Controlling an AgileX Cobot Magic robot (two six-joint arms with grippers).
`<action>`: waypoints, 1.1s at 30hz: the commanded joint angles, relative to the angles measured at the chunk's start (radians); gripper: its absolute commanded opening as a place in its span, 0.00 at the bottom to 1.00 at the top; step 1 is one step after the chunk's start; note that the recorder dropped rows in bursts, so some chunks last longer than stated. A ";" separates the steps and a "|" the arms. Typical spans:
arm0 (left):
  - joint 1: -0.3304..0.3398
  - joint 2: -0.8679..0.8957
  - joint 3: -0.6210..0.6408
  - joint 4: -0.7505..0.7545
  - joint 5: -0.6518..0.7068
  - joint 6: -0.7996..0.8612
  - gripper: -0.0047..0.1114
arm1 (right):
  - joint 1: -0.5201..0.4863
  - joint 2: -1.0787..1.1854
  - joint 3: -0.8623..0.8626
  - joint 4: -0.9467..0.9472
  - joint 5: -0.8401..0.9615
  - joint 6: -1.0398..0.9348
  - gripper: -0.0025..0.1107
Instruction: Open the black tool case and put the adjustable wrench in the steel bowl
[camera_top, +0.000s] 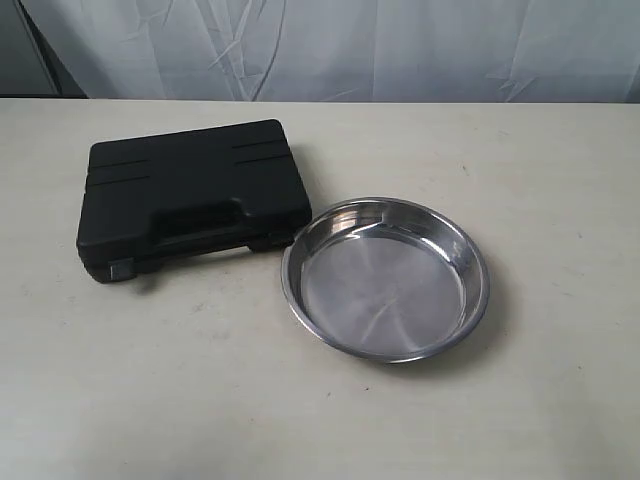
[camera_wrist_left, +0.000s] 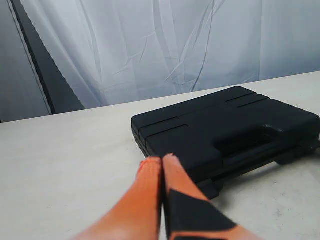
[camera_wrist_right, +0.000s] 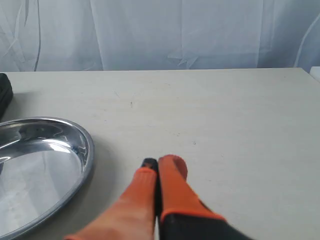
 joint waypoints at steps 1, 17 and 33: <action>-0.001 0.004 -0.002 -0.002 -0.005 -0.001 0.04 | -0.004 -0.008 0.005 0.000 -0.013 -0.004 0.01; -0.001 0.004 -0.002 -0.002 -0.005 -0.001 0.04 | -0.004 -0.008 0.005 0.567 -0.348 0.140 0.01; -0.001 0.004 -0.002 -0.002 -0.007 -0.001 0.04 | -0.004 0.010 -0.106 0.554 -0.593 0.132 0.01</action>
